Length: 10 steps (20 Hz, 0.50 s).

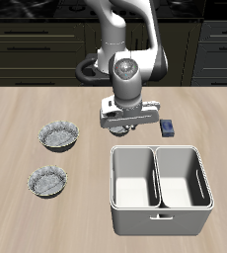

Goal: Stack the smallest bowl on the largest bowl

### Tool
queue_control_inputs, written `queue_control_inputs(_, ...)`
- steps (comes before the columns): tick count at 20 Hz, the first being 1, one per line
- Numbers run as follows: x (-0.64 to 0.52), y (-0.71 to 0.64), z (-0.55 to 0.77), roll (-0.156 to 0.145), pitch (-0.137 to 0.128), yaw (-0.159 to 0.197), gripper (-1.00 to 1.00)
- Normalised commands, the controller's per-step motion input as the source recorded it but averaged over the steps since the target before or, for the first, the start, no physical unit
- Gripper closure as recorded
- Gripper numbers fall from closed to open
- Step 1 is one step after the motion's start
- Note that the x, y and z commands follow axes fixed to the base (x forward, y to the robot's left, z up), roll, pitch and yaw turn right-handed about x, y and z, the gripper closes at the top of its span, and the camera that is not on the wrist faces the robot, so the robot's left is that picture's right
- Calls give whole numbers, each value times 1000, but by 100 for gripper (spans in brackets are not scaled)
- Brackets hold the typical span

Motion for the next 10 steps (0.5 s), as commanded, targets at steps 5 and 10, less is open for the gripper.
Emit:
queue_control_inputs(5, 31, -96, 265, 5, -40, 0, 100)
queue_control_inputs(10, 15, -98, 350, 9, -50, 3, 100)
